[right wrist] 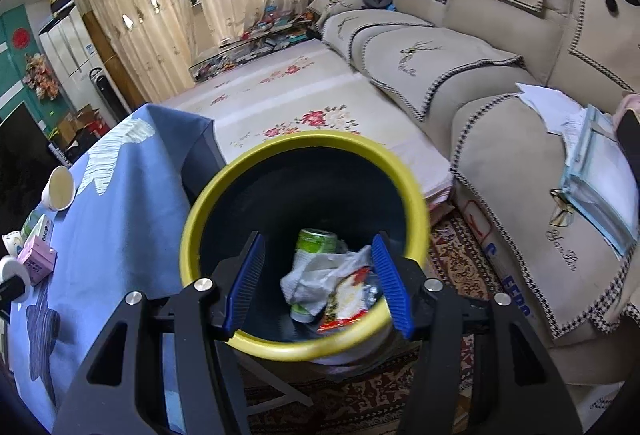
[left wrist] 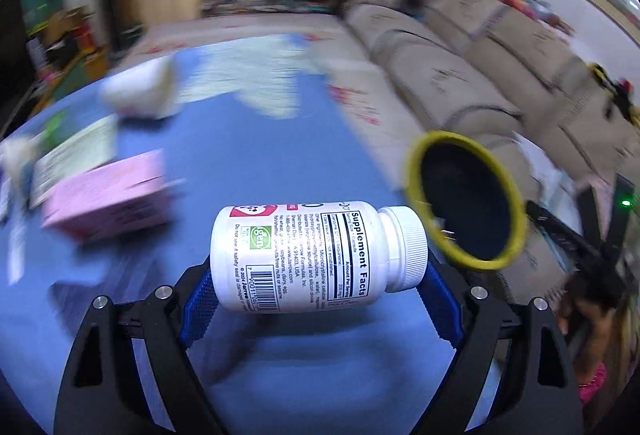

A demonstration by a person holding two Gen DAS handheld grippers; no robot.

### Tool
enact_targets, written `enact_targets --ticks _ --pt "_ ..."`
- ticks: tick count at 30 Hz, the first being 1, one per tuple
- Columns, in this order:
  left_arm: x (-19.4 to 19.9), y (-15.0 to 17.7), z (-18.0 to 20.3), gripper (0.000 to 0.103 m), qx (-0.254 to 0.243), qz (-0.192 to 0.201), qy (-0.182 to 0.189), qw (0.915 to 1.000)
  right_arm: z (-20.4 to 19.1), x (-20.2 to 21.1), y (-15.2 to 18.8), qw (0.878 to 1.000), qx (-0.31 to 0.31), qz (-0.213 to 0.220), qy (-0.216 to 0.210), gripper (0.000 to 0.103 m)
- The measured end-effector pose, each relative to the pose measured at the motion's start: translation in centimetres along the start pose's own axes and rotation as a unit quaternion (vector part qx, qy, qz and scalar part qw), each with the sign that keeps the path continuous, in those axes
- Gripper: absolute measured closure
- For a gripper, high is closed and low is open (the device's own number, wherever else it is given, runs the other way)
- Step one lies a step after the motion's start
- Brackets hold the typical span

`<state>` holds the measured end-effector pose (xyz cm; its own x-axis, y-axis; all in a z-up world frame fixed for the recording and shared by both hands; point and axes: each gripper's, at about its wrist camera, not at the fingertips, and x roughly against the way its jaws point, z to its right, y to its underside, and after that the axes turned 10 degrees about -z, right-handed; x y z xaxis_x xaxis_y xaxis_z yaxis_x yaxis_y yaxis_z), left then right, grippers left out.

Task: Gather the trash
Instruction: 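Carry the bottle over the yellow bin and open the left gripper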

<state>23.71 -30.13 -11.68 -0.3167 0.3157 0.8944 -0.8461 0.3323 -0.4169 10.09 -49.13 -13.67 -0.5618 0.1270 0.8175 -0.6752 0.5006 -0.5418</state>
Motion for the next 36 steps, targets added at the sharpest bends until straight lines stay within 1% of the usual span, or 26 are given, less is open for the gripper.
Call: enact_targets --ticks 1,4,8,11,14,18,20,21,22,24,28,29,32,36 --pt "-0.6 -0.7 1.8 0.017 -0.019 -0.004 0.014 0.9997 0.5 0.3 0.2 1.0 -0.004 0.002 0.003 0.049" --pt "-2.3 -2.4 6.0 0.017 -0.063 -0.009 0.035 0.9973 2.1 1.2 0.7 1.0 -0.017 0.005 0.013 0.049" --pt "-5.0 -4.7 10.3 0.017 -0.092 -0.032 0.065 0.9932 4.1 2.1 1.4 0.999 -0.035 0.006 0.025 0.049" --pt "-7.0 -6.1 13.2 0.017 -0.11 -0.045 0.073 0.9903 5.4 2.5 1.9 0.998 -0.048 0.006 0.033 0.049" --pt "-9.5 -7.7 15.8 0.017 -0.128 -0.048 0.071 0.9881 6.3 3.0 2.4 0.997 -0.059 0.007 0.039 0.049" --pt "-11.6 -9.1 17.5 0.017 -0.136 -0.059 0.063 0.987 6.7 3.2 2.5 0.997 -0.064 0.007 0.039 0.049" --pt "-11.9 -9.3 17.5 0.016 -0.134 -0.059 0.06 0.9873 6.8 3.2 2.5 0.997 -0.063 0.006 0.038 0.049" --pt "-11.8 -9.3 17.5 0.013 -0.135 -0.056 0.061 0.9874 6.8 3.2 2.5 0.997 -0.063 0.006 0.037 0.049" --pt "-11.3 -9.2 17.4 0.01 -0.136 -0.05 0.062 0.9876 6.8 3.1 2.4 0.997 -0.062 0.005 0.035 0.049" --pt "-10.4 -9.2 17.0 0.009 -0.14 -0.037 0.06 0.9877 6.5 3.0 2.4 0.998 -0.061 0.003 0.033 0.049" --pt "-6.2 -8.4 14.9 0.009 -0.14 -0.003 0.067 0.9879 5.4 2.8 2.5 0.998 -0.054 0.0 0.026 0.049" --pt "-4.6 -8.0 13.9 0.008 -0.134 0.014 0.066 0.9887 5.1 2.8 2.5 0.998 -0.051 -0.002 0.024 0.049" --pt "-1.0 -6.7 11.3 0.005 -0.123 0.047 0.063 0.9893 4.1 2.7 2.5 0.999 -0.044 -0.005 0.02 0.049" --pt "4.3 -3.8 5.9 0.005 -0.093 0.095 0.039 0.9904 2.2 2.7 2.6 0.999 -0.03 -0.007 0.014 0.049"
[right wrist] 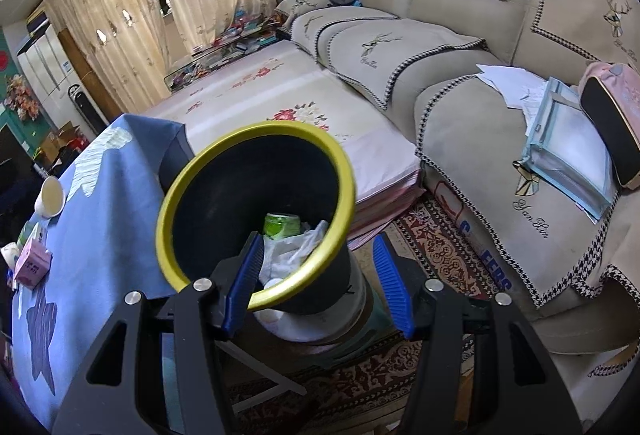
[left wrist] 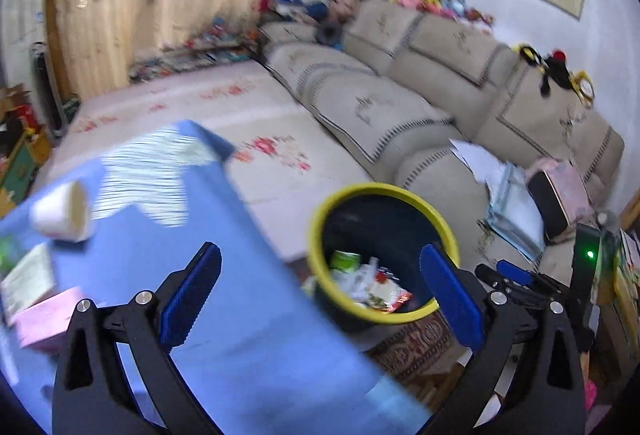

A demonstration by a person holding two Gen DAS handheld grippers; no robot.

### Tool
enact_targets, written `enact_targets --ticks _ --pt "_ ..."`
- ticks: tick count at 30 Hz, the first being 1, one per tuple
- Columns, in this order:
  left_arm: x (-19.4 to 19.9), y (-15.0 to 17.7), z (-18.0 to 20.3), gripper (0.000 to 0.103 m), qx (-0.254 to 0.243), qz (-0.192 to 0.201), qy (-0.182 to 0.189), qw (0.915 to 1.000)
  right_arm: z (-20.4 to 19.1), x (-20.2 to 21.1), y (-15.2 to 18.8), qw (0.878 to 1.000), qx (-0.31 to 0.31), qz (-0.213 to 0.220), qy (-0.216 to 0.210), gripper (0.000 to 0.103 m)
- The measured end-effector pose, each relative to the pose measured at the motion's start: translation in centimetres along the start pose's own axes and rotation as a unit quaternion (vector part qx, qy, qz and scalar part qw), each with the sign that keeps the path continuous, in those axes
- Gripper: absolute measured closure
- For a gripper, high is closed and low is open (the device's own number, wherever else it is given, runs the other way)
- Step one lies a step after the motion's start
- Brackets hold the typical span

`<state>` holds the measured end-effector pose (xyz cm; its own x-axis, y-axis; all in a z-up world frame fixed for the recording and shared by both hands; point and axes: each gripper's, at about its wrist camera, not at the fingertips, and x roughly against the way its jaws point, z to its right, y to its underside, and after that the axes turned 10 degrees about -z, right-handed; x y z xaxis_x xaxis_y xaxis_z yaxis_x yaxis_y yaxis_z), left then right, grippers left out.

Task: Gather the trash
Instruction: 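Carry the bottle over the yellow bin and open the left gripper, then grasp the pink milk carton with the right gripper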

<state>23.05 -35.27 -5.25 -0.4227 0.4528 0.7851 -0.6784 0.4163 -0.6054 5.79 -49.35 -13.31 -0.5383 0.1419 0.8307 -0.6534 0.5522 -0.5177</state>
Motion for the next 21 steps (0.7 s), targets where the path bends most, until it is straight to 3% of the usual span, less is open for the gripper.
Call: enact_targets --ticks 6,9,17,21 --pt "7.5 5.8 -8.4 0.005 0.079 0.028 -0.044 0.9955 -5.5 -0.3 0.4 0.998 0.05 -0.01 -0.027 0.047" --pt "10.7 9.4 -12.7 0.005 0.119 0.036 -0.083 0.9887 -10.1 -0.7 1.0 0.994 0.098 -0.021 -0.046 0.047" --pt "18.7 18.4 -22.9 0.005 0.227 0.076 -0.157 0.9582 -23.8 -1.1 3.3 0.966 0.236 -0.04 -0.097 0.047" --pt "20.1 20.8 -25.1 0.005 0.243 0.086 -0.166 0.9518 -29.7 -2.9 3.0 0.955 0.27 -0.055 -0.112 0.046"
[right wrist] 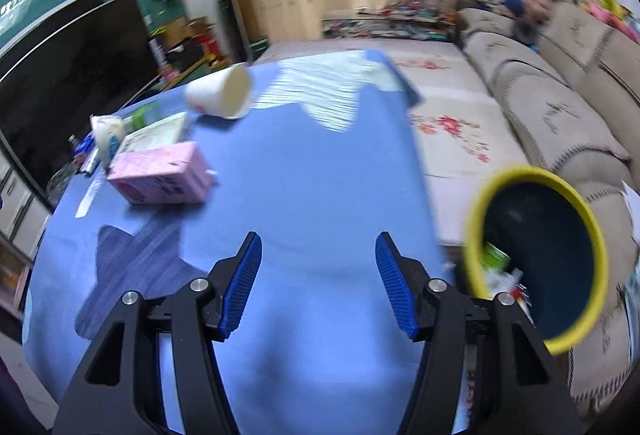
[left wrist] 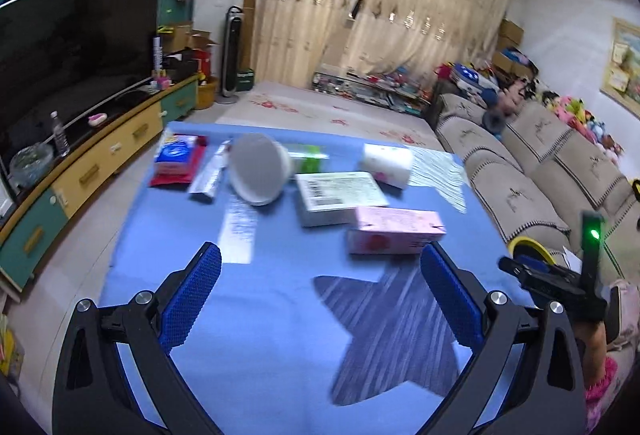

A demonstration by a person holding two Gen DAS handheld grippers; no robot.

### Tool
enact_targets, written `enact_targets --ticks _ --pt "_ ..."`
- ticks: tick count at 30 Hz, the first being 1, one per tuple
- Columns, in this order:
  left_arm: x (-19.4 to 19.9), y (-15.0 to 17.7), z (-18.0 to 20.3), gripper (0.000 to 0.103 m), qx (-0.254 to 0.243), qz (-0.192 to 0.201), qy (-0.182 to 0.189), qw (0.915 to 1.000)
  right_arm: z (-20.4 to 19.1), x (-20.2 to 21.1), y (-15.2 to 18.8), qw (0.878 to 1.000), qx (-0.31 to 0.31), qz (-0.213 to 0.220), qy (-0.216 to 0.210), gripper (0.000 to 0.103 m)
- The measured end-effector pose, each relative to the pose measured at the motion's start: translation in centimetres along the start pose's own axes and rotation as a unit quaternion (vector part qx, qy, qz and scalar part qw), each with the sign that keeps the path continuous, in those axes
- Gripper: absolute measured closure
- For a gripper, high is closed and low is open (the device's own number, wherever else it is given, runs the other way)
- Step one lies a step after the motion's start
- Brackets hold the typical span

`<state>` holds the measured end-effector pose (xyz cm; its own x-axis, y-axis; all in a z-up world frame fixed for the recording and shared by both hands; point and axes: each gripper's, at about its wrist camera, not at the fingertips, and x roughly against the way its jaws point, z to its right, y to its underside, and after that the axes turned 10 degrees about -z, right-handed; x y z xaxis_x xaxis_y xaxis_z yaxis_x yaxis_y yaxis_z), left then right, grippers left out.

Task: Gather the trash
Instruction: 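Grasp the pink milk carton with the right gripper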

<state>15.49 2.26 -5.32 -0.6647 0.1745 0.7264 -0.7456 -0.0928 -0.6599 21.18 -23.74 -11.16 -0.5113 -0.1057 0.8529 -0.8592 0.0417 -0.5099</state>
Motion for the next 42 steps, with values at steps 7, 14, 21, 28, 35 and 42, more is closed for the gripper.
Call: enact_targets --ticks 7,14,21,28,35,42 --pt "-0.4 0.6 -1.6 0.005 0.02 -0.007 0.006 0.9998 -5.1 -5.0 -4.8 0.999 0.038 -0.027 0.02 0.046" --pt "-1.1 0.6 -1.9 0.005 0.024 -0.01 0.009 0.9996 -7.2 -5.1 -4.1 0.996 0.079 -0.032 0.003 0.046" --pt "-1.5 0.8 -1.3 0.005 0.021 -0.012 0.017 0.9995 -12.9 -3.4 -0.5 0.976 0.192 -0.057 -0.085 0.046" --pt "-0.8 0.9 -1.3 0.005 0.017 -0.003 0.011 0.9998 -14.4 -1.8 0.0 0.972 0.204 -0.034 -0.115 0.046" --pt "-1.0 1.2 -1.8 0.005 0.025 -0.004 0.011 0.9996 -16.8 -4.0 0.3 0.97 0.214 -0.048 -0.107 0.046" --pt "-1.0 1.3 -1.8 0.005 0.023 -0.004 0.01 0.9997 -17.2 -5.4 0.0 0.973 0.202 -0.047 -0.099 0.066"
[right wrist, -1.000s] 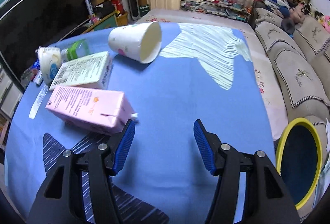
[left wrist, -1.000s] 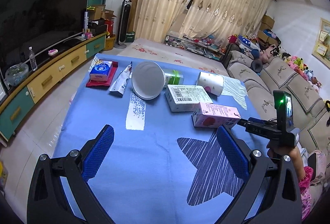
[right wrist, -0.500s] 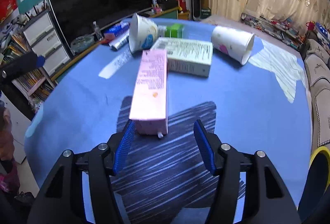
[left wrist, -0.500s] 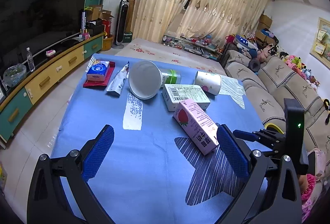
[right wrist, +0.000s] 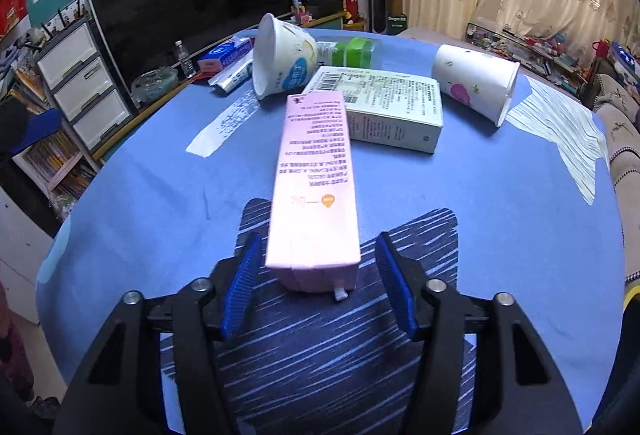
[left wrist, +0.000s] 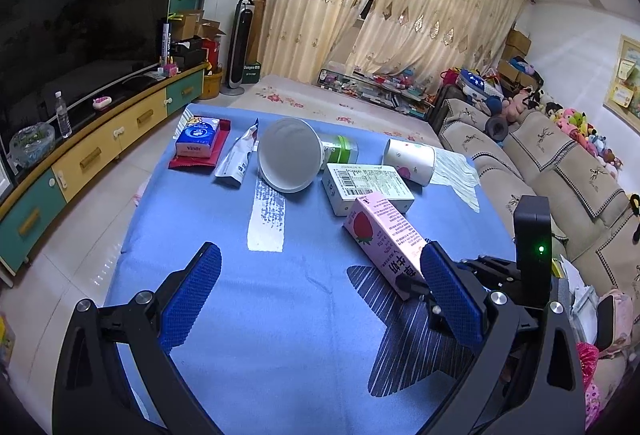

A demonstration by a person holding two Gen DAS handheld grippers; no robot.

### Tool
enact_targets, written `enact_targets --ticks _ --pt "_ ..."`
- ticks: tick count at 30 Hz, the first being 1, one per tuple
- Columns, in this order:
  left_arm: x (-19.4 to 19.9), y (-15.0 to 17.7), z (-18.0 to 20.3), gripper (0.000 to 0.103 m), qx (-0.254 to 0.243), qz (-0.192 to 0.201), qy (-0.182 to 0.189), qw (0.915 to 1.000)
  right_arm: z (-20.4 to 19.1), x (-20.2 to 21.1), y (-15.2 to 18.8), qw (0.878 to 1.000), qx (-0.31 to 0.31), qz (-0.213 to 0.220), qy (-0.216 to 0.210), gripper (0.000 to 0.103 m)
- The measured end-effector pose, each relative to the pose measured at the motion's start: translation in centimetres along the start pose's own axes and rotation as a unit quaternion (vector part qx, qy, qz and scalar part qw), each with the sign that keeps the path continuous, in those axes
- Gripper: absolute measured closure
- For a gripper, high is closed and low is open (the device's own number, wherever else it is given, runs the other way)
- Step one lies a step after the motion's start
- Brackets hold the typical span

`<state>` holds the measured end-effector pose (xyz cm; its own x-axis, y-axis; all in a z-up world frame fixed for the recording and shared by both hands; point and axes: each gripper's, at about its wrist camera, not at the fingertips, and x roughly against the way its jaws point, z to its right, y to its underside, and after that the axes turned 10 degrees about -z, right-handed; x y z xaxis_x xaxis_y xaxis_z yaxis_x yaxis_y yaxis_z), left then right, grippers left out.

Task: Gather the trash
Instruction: 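Grasp the pink milk carton with the right gripper, then carry the pink carton over the yellow bin and open the right gripper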

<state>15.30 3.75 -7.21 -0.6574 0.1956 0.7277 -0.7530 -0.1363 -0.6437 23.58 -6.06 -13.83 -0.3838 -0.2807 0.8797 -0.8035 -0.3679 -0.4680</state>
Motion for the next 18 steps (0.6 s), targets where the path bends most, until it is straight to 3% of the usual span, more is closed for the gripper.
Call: enact_targets --ticks 11,18 --pt "0.0 0.0 0.5 0.005 -0.004 -0.002 0.004 1.0 1.1 7.6 1.7 0.997 -0.016 0.082 -0.007 0.067" --pt "-0.2 -0.1 1.9 0.005 -0.017 -0.004 0.011 0.9998 2.6 11.3 3.7 0.995 -0.036 0.098 0.008 0.067"
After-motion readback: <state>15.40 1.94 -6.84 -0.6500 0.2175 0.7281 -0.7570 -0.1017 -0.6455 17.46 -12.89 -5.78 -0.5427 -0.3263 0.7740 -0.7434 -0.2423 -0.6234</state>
